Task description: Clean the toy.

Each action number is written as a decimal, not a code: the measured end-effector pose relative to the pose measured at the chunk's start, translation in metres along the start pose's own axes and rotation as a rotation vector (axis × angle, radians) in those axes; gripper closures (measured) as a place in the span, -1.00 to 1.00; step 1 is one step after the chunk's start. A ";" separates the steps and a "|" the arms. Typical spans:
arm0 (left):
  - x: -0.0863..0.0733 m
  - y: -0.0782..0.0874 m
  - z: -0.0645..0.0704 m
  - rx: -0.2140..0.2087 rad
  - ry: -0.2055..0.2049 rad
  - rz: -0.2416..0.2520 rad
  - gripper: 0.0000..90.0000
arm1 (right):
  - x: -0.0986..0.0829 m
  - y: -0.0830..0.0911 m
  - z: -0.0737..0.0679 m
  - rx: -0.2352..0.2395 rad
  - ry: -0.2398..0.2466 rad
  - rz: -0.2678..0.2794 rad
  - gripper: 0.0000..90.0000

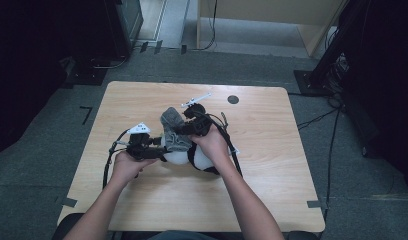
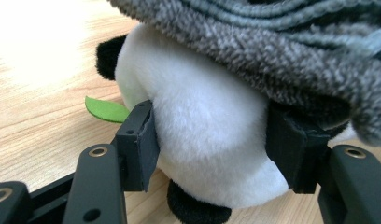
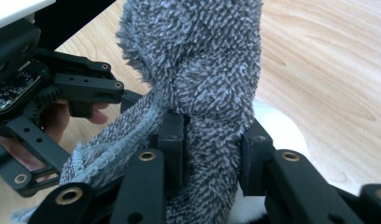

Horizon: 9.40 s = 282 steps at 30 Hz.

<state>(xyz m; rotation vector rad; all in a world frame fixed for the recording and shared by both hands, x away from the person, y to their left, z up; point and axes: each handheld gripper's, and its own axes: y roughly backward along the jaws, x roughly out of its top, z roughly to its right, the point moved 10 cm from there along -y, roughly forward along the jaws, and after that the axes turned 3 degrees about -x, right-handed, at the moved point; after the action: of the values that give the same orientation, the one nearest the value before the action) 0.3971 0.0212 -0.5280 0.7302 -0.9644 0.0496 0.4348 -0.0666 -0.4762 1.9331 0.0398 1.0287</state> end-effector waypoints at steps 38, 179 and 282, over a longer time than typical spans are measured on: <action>0.001 0.000 0.002 -0.023 0.005 0.029 -0.09 | -0.052 0.099 0.090 -0.161 -0.136 0.056 0.62; -0.004 -0.020 0.017 -0.012 -0.169 0.079 -0.18 | -0.025 0.108 0.028 0.098 -0.157 0.193 0.68; -0.008 -0.022 0.019 -0.003 -0.119 0.009 -0.17 | -0.060 0.078 0.024 -0.052 -0.047 0.002 0.66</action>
<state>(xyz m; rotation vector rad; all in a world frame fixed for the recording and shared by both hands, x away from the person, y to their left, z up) 0.3860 -0.0050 -0.5394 0.7322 -1.0811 0.0128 0.3843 -0.1536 -0.4630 1.9094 -0.0148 0.9763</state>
